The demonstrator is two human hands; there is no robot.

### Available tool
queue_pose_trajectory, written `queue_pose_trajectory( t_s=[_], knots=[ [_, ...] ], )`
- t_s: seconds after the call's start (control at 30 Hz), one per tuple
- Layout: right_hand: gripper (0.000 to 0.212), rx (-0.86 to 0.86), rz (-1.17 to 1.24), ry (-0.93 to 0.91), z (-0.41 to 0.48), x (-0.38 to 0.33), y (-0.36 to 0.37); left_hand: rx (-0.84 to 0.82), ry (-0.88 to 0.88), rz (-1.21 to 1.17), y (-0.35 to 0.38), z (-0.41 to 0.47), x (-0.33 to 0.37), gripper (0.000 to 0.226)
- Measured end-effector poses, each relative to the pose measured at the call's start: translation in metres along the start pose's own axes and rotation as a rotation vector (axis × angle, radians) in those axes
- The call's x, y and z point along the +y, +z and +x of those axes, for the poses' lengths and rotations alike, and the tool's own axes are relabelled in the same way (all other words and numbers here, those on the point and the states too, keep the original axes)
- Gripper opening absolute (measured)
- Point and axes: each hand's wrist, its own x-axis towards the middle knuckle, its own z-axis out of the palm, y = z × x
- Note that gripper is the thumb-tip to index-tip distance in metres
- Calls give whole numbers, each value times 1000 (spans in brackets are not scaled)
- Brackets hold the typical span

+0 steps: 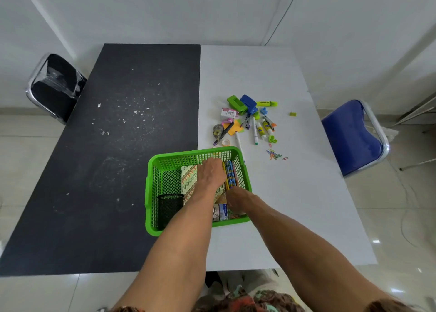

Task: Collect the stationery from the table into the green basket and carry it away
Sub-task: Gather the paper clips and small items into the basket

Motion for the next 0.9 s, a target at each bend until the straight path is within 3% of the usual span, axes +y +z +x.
queue_pose_trajectory(
  t_s=[0.2, 0.33, 0.47, 0.63, 0.8, 0.9],
  knots=[
    [15, 90, 139, -6, 1, 6, -15, 14, 14, 26, -6, 3, 5, 11],
    [15, 270, 222, -35, -2, 19, -41, 60, 39, 56, -12, 12, 20, 17],
    [28, 422, 255, 0, -7, 45, -61, 68, 70, 40, -15, 25, 39, 19],
    [7, 545, 408, 101, -3, 98, -62, 34, 130, 61, -6, 47, 69, 23],
    [7, 508, 496, 237, -1, 157, -53, -14, 188, 60, 16, 75, 98, 30],
    [20, 474, 515, 390, 4, 190, -42, -48, 193, 119, 27, 89, 109, 31]
  ],
)
